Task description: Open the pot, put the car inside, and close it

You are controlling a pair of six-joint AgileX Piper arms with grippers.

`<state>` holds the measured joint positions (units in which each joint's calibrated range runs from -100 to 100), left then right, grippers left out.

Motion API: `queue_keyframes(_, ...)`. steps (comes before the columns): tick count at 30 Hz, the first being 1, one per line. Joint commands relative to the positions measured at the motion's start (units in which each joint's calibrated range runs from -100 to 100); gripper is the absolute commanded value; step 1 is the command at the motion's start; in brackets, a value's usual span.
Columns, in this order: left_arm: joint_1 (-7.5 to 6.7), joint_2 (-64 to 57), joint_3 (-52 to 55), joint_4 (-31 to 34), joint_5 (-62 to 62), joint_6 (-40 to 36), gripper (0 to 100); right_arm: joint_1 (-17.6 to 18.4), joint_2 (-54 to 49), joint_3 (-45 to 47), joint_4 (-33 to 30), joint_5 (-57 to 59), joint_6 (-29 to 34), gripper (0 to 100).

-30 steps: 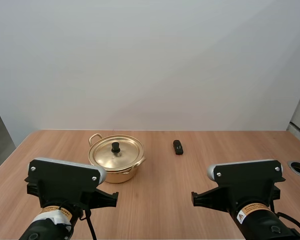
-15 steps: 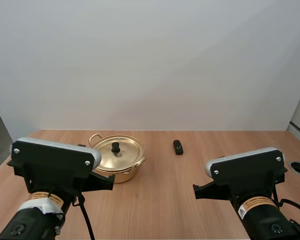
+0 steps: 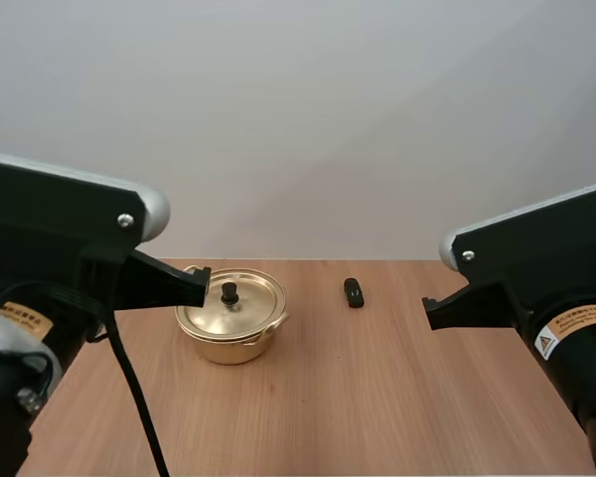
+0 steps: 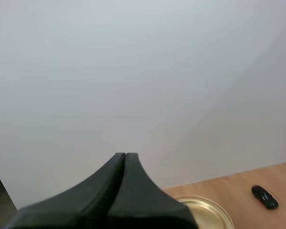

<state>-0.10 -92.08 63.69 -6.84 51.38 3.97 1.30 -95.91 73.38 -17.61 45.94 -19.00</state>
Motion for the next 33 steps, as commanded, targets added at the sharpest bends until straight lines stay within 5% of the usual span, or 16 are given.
queue_keyframes(1, 0.27, 9.9, -3.7, -12.2, 20.7, 17.0, 0, 0.1, 1.1, -0.5, 13.3, 4.9, -14.4, 0)
queue_keyframes(11, 0.34, 45.9, -21.6, -13.0, 28.8, 17.0, 0, -1.8, 1.4, -1.8, 26.4, 19.7, -15.4, 0)
queue_keyframes(20, 0.34, 61.9, -26.6, -14.3, 25.8, 16.7, 2, -2.1, -1.0, -1.8, 26.7, 19.4, -15.5, 0)
queue_keyframes(24, 0.34, 67.8, -26.6, -14.0, 27.4, 16.7, 28, -2.2, -1.0, -1.8, 26.9, 19.4, -15.5, 0)
queue_keyframes(29, 0.34, 75.4, -28.0, -14.2, 28.2, 15.9, 83, -2.6, -1.0, -1.8, 27.2, 19.4, -15.5, 0)
queue_keyframes(33, 0.34, 80.3, -30.0, -13.9, 30.1, 15.4, 89, -2.6, -1.3, -1.8, 27.2, 19.4, -15.5, 0)
